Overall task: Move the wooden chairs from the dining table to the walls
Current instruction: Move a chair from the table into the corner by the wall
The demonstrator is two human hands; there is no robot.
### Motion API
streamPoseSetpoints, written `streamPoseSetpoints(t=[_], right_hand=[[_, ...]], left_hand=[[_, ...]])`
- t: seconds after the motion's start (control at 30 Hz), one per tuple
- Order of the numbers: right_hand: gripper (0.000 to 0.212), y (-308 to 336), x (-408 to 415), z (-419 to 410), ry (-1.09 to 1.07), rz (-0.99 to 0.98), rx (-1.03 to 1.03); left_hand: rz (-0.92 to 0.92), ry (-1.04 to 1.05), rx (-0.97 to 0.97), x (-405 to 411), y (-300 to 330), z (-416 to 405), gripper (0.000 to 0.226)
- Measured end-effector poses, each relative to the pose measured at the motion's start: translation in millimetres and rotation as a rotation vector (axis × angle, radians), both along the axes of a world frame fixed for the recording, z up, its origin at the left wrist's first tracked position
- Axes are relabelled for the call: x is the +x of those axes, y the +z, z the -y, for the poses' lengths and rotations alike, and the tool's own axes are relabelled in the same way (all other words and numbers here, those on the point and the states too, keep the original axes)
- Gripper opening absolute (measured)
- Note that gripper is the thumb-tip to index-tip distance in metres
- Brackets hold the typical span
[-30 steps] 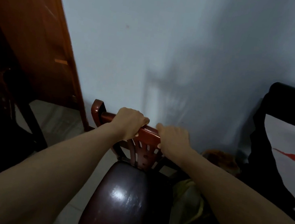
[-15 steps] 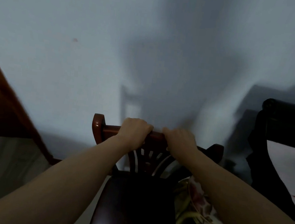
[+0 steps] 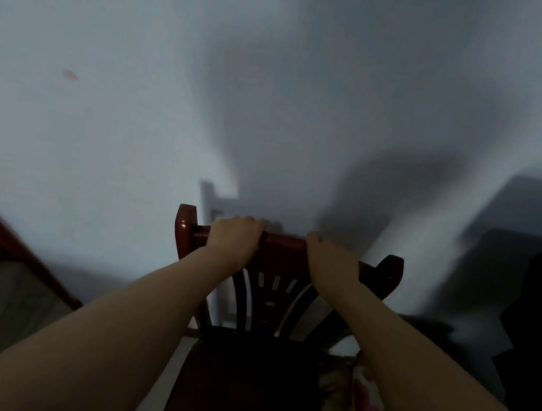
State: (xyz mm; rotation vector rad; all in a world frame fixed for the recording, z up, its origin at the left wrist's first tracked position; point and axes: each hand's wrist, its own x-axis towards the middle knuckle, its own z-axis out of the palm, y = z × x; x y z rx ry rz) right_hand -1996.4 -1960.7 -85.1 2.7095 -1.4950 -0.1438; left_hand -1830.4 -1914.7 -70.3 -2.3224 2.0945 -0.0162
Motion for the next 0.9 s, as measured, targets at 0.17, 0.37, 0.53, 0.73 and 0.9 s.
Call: streamPoseSetpoints(t=[0.17, 0.37, 0.53, 0.73, 0.9], right_hand=[[0.034, -12.6, 11.7, 32.9, 0.022, 0.022, 0.031], [0.034, -21.1, 20.9, 53.0, 0.015, 0.009, 0.036], [0.035, -27.3, 26.7, 62.8, -0.027, -0.047, 0.050], [0.037, -29.5, 22.3, 68.0, -0.056, -0.086, 0.087], [0.042, -32.1, 16.9, 67.7, -0.070, -0.079, 0.090]], left_hand=[[-0.053, 0.067, 0.006, 9.0, -17.7, 27.4, 0.034], [-0.121, 0.079, -0.018, 13.3, -29.4, 43.3, 0.039], [-0.174, 0.080, -0.004, 13.7, -33.9, 53.3, 0.044], [-0.193, 0.071, -0.010, 8.2, -40.5, 59.3, 0.044], [-0.224, 0.066, -0.022, 4.5, -46.4, 63.3, 0.043]])
